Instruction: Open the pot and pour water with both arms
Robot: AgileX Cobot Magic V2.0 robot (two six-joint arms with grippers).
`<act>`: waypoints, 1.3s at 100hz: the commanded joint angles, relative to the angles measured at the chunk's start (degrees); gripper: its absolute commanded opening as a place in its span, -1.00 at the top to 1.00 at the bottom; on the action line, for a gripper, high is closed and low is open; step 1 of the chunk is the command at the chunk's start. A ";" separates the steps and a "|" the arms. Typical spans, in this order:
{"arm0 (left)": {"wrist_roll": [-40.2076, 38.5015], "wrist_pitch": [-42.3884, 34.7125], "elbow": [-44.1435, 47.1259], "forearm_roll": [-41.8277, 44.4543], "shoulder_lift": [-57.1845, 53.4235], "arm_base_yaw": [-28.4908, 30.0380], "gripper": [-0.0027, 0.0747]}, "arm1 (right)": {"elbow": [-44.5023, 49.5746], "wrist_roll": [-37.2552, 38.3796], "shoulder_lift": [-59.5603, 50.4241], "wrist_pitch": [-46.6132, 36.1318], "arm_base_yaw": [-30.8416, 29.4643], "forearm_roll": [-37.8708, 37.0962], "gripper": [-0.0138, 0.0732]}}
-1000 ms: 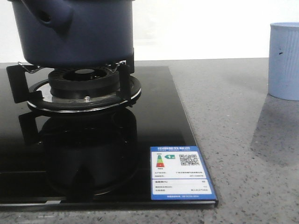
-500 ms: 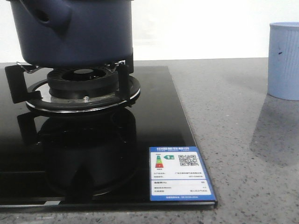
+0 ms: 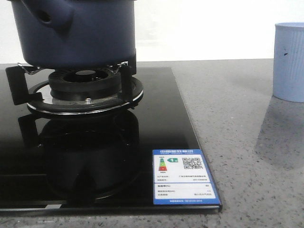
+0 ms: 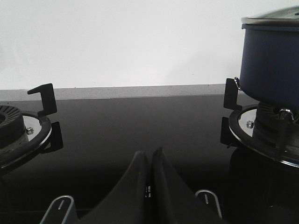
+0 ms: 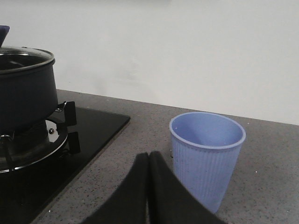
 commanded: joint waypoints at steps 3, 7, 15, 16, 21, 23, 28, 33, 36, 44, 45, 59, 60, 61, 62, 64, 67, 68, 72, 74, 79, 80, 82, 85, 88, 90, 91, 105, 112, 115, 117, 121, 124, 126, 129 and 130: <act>-0.72 -4.55 0.83 -0.69 -1.45 0.02 0.97 | -1.59 -0.20 0.53 -4.37 0.14 -0.70 0.83; -0.72 -4.55 0.83 -0.69 -1.45 0.02 0.97 | -1.59 -0.20 0.53 -4.37 0.14 -0.70 0.83; -0.72 -4.55 0.83 -0.69 -1.45 0.02 0.97 | -1.59 -0.20 0.53 -4.37 0.14 -0.70 0.83; -0.72 -4.55 0.83 -0.69 -1.45 0.02 0.97 | -1.59 -0.20 0.53 -4.37 0.14 -0.70 0.83; -0.72 -4.55 0.83 -0.69 -1.45 0.02 0.97 | -1.59 -0.20 0.53 -4.37 0.14 -0.70 0.83; -0.72 -4.55 0.83 -0.69 -1.45 0.02 0.97 | -1.59 -0.20 0.53 -4.37 0.14 -0.70 0.83; -0.72 -4.55 0.83 -0.69 -1.45 0.02 0.97 | -1.59 -0.20 0.53 -4.37 0.14 -0.70 0.83; -0.72 -4.55 0.83 -0.69 -1.45 0.02 0.97 | -1.59 -0.20 0.53 -4.37 0.14 -0.70 0.83; -0.72 -4.55 0.83 -0.69 -1.45 0.02 0.97 | -1.59 -0.20 0.53 -4.37 0.14 -0.70 0.83; -0.72 -4.55 0.83 -0.69 -1.45 0.02 0.97 | -1.59 -0.20 0.53 -4.37 0.14 -0.70 0.83; -0.72 -4.55 0.83 -0.69 -1.45 0.02 0.97 | -1.59 -0.20 0.53 -4.37 0.14 -0.70 0.83; -0.72 -4.55 0.83 -0.69 -1.45 0.02 0.97 | -1.59 -0.20 0.53 -4.37 0.14 -0.70 0.83; -0.72 -4.55 0.83 -0.69 -1.45 0.02 0.97 | -1.59 -0.20 0.53 -4.37 0.14 -0.70 0.83; -0.72 -4.55 0.83 -0.69 -1.45 0.02 0.97 | -1.59 -0.20 0.53 -4.37 0.14 -0.70 0.83; -0.72 -4.55 0.83 -0.69 -1.45 0.02 0.97 | -1.59 -0.20 0.53 -4.37 0.14 -0.70 0.83; -0.72 -4.55 0.83 -0.69 -1.45 0.02 0.97 | -1.59 -0.20 0.53 -4.37 0.14 -0.70 0.83; -0.72 -4.55 0.83 -0.69 -1.45 0.02 0.97 | -1.59 -0.20 0.53 -4.24 0.14 -0.70 0.83; -0.72 -4.55 0.83 -0.69 -1.45 0.02 0.97 | -1.59 -0.20 0.53 -4.06 0.14 -0.70 0.83; -0.72 -4.55 0.83 -0.69 -1.45 0.02 0.97 | -1.59 -0.20 0.53 -3.39 0.14 -0.70 0.83; -0.72 -4.55 0.83 -0.69 -1.45 0.02 0.97 | -1.59 -0.20 0.53 -3.01 0.14 -0.70 0.83; -0.72 -4.55 0.83 -0.69 -1.45 0.02 0.97 | -1.26 -0.20 0.62 -2.79 0.14 -0.59 0.83; -0.72 -4.55 0.83 -0.69 -1.45 0.02 0.97 | -1.17 -0.20 0.62 -2.79 0.14 -0.59 0.83; -0.72 -4.55 0.83 -0.69 -1.45 0.02 0.97 | -0.97 -0.20 0.76 -2.79 0.14 -0.30 0.83; -0.72 -4.55 0.83 -0.69 -1.45 0.02 0.97 | -0.42 -0.20 1.06 -2.80 0.14 0.50 0.83; -0.72 -4.55 0.83 -0.69 -1.45 0.02 0.97 | 0.05 -0.96 1.31 -2.37 0.14 1.76 0.83; -0.72 -4.55 0.83 -0.69 -1.45 0.02 0.97 | 0.29 -2.46 1.43 -1.84 0.14 3.21 0.83; -0.72 -4.55 0.83 -0.69 -1.45 0.02 0.97 | 0.58 -2.93 1.60 -1.41 0.14 4.32 0.83; -0.72 -4.55 0.83 -0.69 -1.45 0.02 0.97 | 2.33 -9.97 0.17 -0.59 -1.09 10.94 0.83; -0.72 -4.55 0.83 -0.69 -1.45 0.02 0.97 | 3.21 -11.29 -1.47 -1.00 -3.58 10.94 0.83; -0.72 -4.55 0.83 -0.69 -1.45 0.02 0.97 | 3.79 -11.29 -2.00 -1.00 -4.90 11.10 0.83; -0.72 -4.55 0.83 -0.69 -1.45 0.02 0.97 | 4.30 -11.29 -2.48 -1.00 -5.94 11.41 0.83; -0.72 -4.55 0.83 -0.69 -1.45 0.02 0.97 | 5.46 -11.29 -3.43 -1.00 -7.93 12.00 0.83; -0.72 -4.55 0.83 -0.69 -1.45 0.02 0.97 | 6.34 -11.29 -4.48 -1.10 -9.05 12.76 0.83; -0.72 -4.55 0.83 -0.69 -1.45 0.02 0.97 | 7.01 -11.29 -5.13 -1.10 -9.74 13.21 0.83; -0.72 -4.55 0.83 -0.69 -1.45 0.02 0.97 | 7.91 -11.29 -5.99 -1.10 -10.49 13.35 0.83; -0.72 -4.55 0.83 -0.69 -1.45 0.02 0.97 | 8.14 -11.29 -6.21 -1.10 -10.64 13.35 0.83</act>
